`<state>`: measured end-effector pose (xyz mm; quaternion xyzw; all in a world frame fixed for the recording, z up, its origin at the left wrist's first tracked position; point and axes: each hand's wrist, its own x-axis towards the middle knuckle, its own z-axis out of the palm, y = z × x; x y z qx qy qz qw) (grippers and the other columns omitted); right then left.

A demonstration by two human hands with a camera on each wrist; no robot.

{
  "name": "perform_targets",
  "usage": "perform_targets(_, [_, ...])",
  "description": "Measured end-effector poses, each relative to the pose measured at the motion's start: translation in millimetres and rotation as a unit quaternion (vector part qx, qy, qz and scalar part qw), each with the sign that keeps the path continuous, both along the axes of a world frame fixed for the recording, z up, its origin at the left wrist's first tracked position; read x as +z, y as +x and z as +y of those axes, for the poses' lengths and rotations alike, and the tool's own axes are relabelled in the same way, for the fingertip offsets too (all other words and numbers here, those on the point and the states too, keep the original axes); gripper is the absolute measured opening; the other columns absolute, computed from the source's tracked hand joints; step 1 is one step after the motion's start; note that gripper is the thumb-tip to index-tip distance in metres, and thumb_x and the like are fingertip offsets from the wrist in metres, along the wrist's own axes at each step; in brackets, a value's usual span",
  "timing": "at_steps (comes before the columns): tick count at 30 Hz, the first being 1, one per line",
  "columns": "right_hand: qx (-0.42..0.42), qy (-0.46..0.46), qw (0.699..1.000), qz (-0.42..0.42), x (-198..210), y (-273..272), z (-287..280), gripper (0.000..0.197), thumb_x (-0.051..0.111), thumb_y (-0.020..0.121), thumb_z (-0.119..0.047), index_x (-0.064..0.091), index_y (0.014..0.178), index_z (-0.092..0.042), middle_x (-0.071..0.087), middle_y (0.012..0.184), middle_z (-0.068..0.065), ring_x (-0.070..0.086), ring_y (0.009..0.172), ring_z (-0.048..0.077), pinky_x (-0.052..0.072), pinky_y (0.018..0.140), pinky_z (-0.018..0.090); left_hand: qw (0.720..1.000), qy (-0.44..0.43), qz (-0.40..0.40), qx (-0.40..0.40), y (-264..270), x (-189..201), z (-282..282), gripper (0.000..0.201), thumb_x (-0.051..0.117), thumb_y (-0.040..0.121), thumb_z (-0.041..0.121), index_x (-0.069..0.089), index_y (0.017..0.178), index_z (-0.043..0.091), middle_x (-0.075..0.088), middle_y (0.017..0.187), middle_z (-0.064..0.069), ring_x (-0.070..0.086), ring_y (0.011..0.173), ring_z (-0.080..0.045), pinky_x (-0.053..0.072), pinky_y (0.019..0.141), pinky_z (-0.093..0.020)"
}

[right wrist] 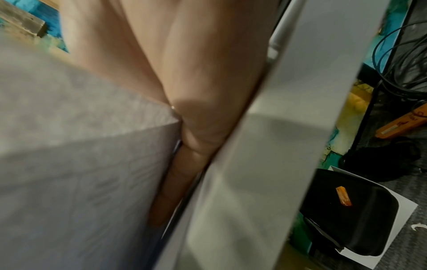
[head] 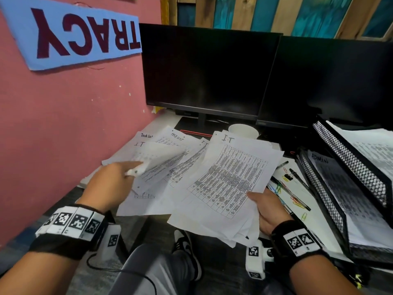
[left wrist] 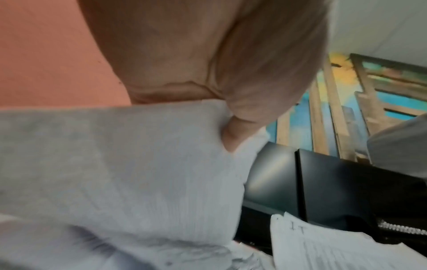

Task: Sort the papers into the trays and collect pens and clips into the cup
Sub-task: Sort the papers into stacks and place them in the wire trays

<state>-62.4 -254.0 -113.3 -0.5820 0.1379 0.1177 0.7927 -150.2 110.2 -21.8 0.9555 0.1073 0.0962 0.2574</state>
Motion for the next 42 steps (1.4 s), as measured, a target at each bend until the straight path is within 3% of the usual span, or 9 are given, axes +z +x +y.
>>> perform_targets(5, [-0.022,0.020,0.999,0.020,-1,1,0,0.035,0.048,0.102,0.009,0.066,0.129,-0.002,0.076,0.119,0.024,0.071,0.111,0.044,0.058,0.093,0.054,0.993,-0.029,-0.066,-0.098,6,14,-51,0.068,0.043,0.088,0.003,0.067,0.134,0.047,0.072,0.134,0.010,0.068,0.076,-0.022,0.052,0.069,-0.032])
perform_targets(9, [-0.070,0.054,0.996,0.026,-2,3,1,0.034,0.049,0.110,-0.018,0.063,0.136,-0.001,0.075,0.122,0.022,0.070,0.114,0.040,0.055,0.099,0.053,0.980,0.029,-0.002,-0.199,11,-6,-107,0.068,0.046,0.092,0.002,0.061,0.139,0.050,0.067,0.142,0.012,0.069,0.118,-0.024,0.054,0.093,-0.032])
perform_targets(13, [-0.020,0.106,0.994,0.036,10,-2,1,0.051,0.042,0.108,-0.055,0.067,0.134,-0.018,0.074,0.128,0.016,0.068,0.122,0.036,0.047,0.111,0.054,0.950,0.046,0.063,-0.301,17,-35,-143,0.064,0.046,0.095,0.007,0.057,0.145,0.046,0.067,0.142,0.009,0.065,0.127,-0.020,0.052,0.101,-0.031])
perform_targets(19, [0.005,-0.005,1.000,-0.009,-10,5,0,0.034,0.055,0.103,0.003,0.066,0.133,-0.006,0.074,0.125,0.022,0.072,0.114,0.043,0.051,0.103,0.066,0.908,0.006,0.181,-0.377,21,-40,-143,0.072,0.067,0.096,0.035,0.034,0.160,0.044,0.039,0.165,0.018,0.043,0.147,-0.009,0.033,0.121,-0.027])
perform_targets(23, [0.001,-0.014,1.000,-0.002,-14,10,-4,0.037,0.053,0.103,0.006,0.066,0.133,-0.010,0.076,0.124,0.017,0.072,0.114,0.041,0.052,0.103,0.065,0.935,-0.060,0.196,-0.291,37,-26,-90,0.077,0.073,0.092,0.043,0.034,0.157,0.051,0.036,0.164,0.018,0.038,0.148,-0.010,0.029,0.125,-0.035])
perform_targets(26, [-0.001,0.001,1.000,-0.004,-13,9,-4,0.039,0.051,0.103,0.008,0.065,0.134,-0.009,0.075,0.126,0.018,0.071,0.116,0.042,0.051,0.104,0.065,0.961,0.041,0.195,-0.192,52,-31,-47,0.072,0.064,0.097,0.050,0.029,0.160,0.047,0.026,0.172,0.009,0.026,0.157,-0.019,0.023,0.128,-0.048])
perform_targets(30, [0.003,0.008,1.000,-0.010,-10,7,-3,0.039,0.049,0.103,0.009,0.064,0.136,-0.007,0.075,0.124,0.019,0.070,0.117,0.043,0.050,0.105,0.067,0.969,0.098,0.213,-0.080,59,-53,-3,0.092,0.064,0.088,0.051,0.015,0.165,0.041,0.034,0.169,0.005,0.036,0.152,-0.025,0.034,0.121,-0.053])
perform_targets(33, [0.000,0.005,1.000,-0.008,-9,7,-3,0.038,0.050,0.103,0.009,0.065,0.134,-0.007,0.075,0.123,0.019,0.071,0.116,0.042,0.050,0.105,0.065,0.978,0.069,0.189,-0.048,57,-61,8,0.081,0.068,0.088,0.047,0.032,0.160,0.035,0.051,0.158,0.001,0.053,0.139,-0.026,0.046,0.111,-0.043])
perform_targets(42, [-0.005,0.009,1.000,-0.012,-7,3,-2,0.036,0.050,0.103,0.008,0.068,0.130,-0.007,0.076,0.122,0.018,0.070,0.116,0.042,0.050,0.105,0.066,0.994,0.076,0.064,0.036,54,-67,18,0.038,0.059,0.093,0.008,0.076,0.099,0.042,0.077,0.089,0.001,0.068,0.081,-0.025,0.050,0.068,-0.031])
